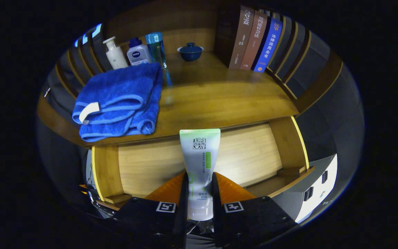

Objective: Pull open the drawer, take out the items inside it, and place them on the countertop above the cabinet.

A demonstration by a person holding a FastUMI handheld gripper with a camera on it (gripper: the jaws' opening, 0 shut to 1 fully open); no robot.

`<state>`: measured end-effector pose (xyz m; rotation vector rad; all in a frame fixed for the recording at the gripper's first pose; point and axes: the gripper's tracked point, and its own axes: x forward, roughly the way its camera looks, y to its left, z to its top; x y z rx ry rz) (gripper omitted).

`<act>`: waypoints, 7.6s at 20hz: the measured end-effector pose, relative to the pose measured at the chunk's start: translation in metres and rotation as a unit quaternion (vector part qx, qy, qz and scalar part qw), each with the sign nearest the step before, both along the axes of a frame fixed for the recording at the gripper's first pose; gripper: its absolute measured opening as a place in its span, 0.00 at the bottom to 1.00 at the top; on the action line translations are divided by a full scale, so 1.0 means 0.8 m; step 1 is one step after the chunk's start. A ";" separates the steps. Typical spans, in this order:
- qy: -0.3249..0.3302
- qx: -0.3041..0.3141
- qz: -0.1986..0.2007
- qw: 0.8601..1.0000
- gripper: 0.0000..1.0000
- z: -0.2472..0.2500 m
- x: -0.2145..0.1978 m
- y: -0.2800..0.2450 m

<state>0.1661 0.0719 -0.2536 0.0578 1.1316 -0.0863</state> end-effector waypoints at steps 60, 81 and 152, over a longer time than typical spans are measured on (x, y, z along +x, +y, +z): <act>-0.472 -0.001 0.040 0.880 1.00 0.189 -0.063 -0.029; -0.462 0.042 0.044 0.885 0.99 -0.093 -0.142 -0.015; -0.488 -0.001 0.052 0.871 0.98 0.194 -0.064 -0.090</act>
